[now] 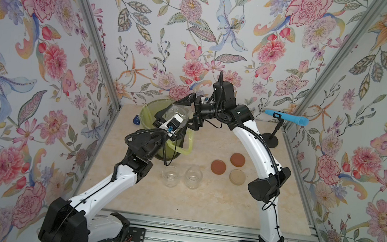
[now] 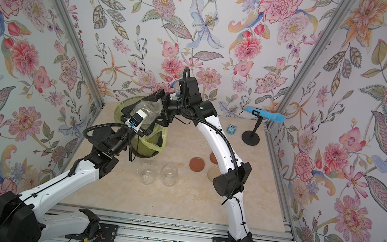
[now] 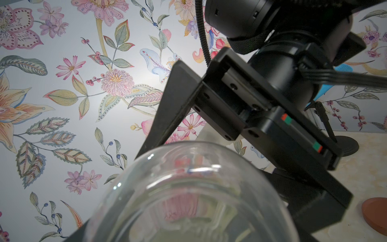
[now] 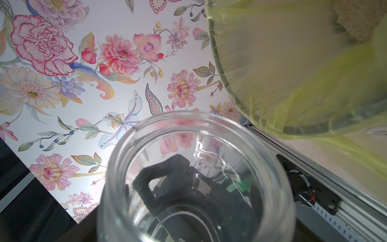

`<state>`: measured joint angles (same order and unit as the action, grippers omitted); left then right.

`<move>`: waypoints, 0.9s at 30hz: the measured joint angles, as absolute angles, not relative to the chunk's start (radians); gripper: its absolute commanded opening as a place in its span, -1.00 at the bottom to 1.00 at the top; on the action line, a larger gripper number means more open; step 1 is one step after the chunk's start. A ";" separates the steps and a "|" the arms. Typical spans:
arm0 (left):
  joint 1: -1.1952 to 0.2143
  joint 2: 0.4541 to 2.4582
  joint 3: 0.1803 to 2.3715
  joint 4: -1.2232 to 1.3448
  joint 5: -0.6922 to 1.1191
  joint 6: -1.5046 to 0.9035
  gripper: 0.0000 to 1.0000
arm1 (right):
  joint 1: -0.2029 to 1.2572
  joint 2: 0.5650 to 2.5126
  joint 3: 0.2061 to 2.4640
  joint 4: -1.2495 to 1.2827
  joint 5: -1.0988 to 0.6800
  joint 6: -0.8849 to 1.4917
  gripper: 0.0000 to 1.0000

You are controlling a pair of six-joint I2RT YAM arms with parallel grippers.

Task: Empty moldy rice from jars
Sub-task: Place the jar at the center of the board.

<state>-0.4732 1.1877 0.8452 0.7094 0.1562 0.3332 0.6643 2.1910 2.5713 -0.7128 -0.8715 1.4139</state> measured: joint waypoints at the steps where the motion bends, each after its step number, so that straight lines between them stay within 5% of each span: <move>1: -0.474 1.188 0.845 0.710 0.155 0.333 -0.58 | 0.664 2.191 2.571 -0.712 -0.871 1.413 -0.99; 3: -0.475 1.188 0.845 0.712 0.152 0.333 0.33 | 0.664 2.191 2.571 -0.712 -0.871 1.410 -1.00; 5: -0.477 1.190 0.845 0.712 0.147 0.333 0.89 | 0.664 2.191 2.571 -0.712 -0.871 1.407 -1.00; 6: -0.478 1.190 0.845 0.712 0.143 0.331 0.99 | 0.663 2.191 2.571 -0.713 -0.871 1.400 -1.00; 27: -0.485 1.143 0.836 0.672 0.097 0.244 0.99 | 0.624 2.192 2.571 -0.712 -0.875 1.331 -1.00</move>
<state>-0.4850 1.1427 0.8356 0.6720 0.0975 0.2440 0.6235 2.1918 2.5713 -0.7120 -0.8745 1.3312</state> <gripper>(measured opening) 0.996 0.887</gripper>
